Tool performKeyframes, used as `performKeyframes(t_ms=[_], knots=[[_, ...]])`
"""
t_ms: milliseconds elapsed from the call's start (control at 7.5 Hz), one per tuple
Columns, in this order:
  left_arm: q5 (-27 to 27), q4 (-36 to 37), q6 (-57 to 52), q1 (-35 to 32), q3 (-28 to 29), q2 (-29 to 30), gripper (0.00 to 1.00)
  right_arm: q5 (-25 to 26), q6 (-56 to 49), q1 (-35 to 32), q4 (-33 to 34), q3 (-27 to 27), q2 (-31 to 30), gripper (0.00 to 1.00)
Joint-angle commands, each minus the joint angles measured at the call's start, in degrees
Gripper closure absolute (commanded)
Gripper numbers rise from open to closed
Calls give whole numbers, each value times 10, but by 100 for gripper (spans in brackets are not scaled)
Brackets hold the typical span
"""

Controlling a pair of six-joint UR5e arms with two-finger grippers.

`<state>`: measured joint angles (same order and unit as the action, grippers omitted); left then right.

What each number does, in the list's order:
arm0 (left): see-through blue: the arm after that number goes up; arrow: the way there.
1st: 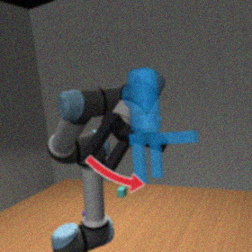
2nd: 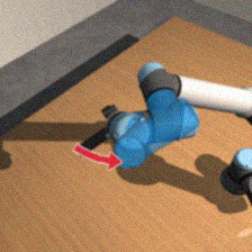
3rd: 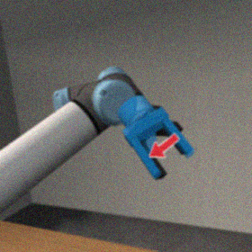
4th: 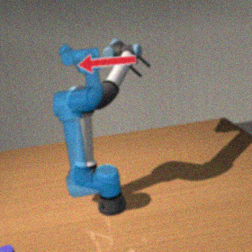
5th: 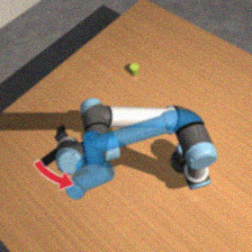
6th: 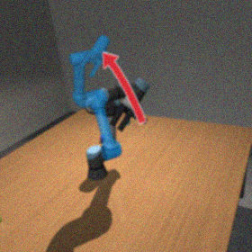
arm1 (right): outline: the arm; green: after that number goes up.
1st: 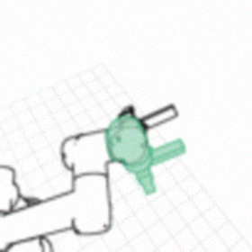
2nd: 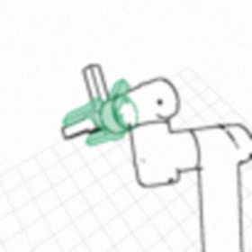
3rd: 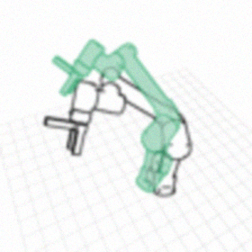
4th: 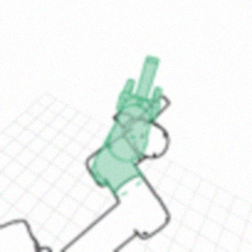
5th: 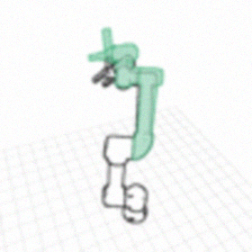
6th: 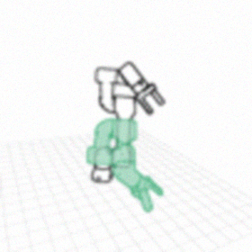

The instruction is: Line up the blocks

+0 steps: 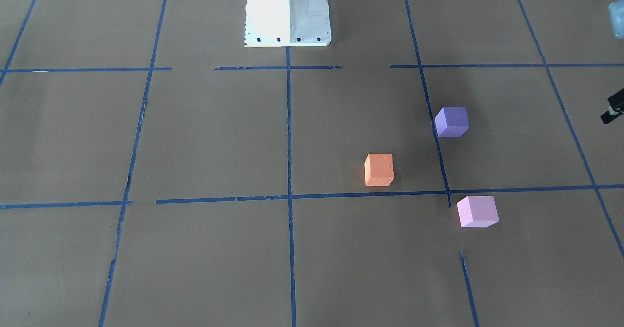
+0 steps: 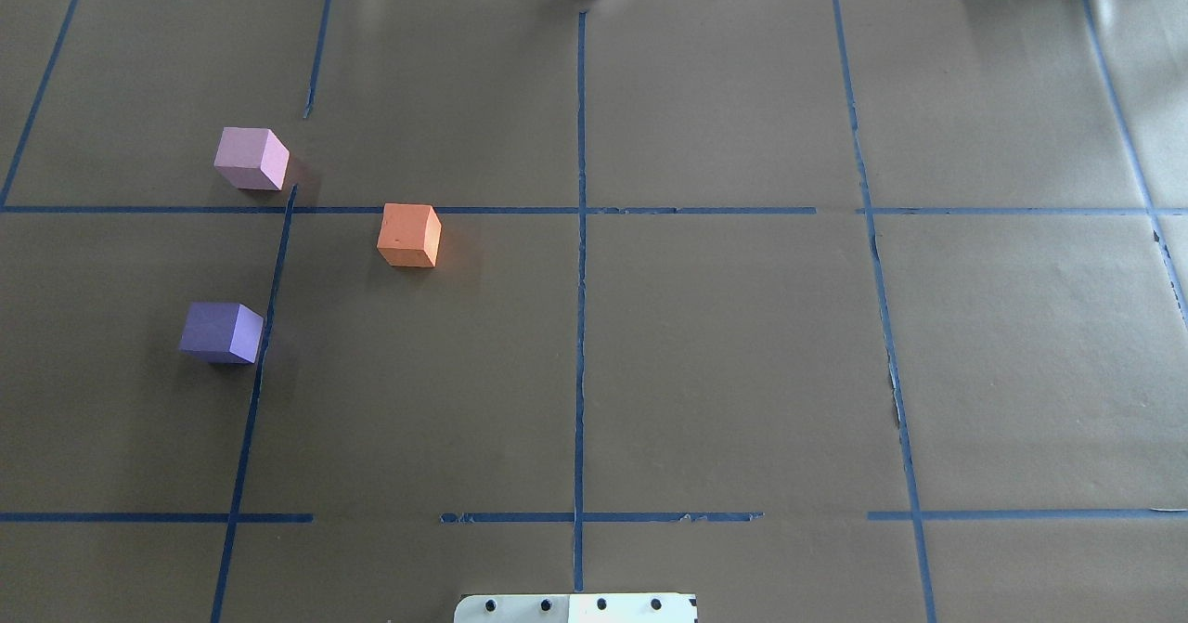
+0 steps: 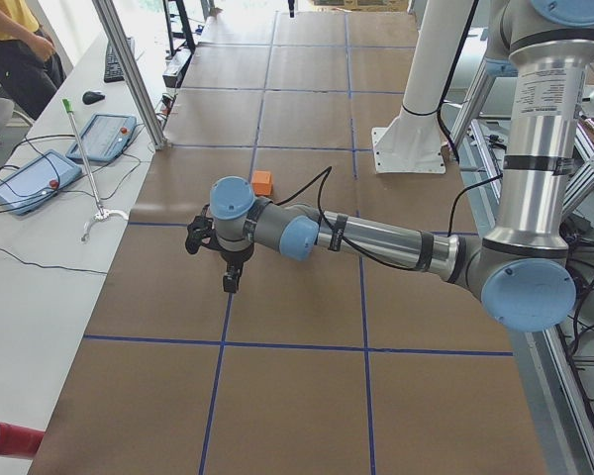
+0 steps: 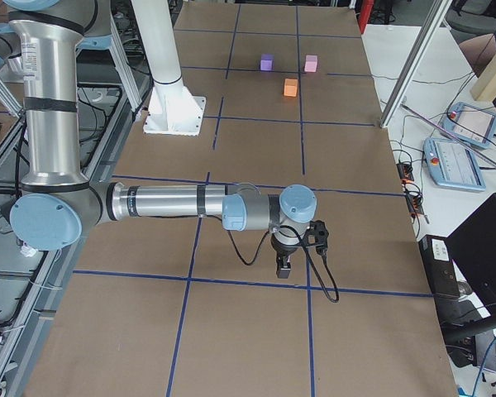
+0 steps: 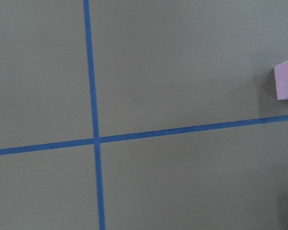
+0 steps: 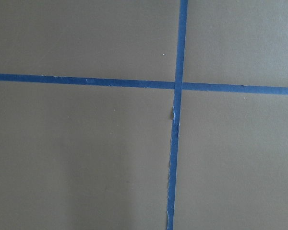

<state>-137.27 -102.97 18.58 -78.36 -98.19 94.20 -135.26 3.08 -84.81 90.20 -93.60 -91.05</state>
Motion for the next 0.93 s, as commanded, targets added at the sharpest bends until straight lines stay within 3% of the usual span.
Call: performKeyframes(t_ms=[0,133,400,800], knots=[[1,-24,89,84,-9,67,1,0,0,0,0,0,0,0],[9,-23,157,142,-10,106,1,0,1,0,1,0,0,0],[97,-21,231,247,2,191,0,0,0,0,0,0,0,0],[170,-16,273,310,14,236,1,0,0,0,0,0,0,0]])
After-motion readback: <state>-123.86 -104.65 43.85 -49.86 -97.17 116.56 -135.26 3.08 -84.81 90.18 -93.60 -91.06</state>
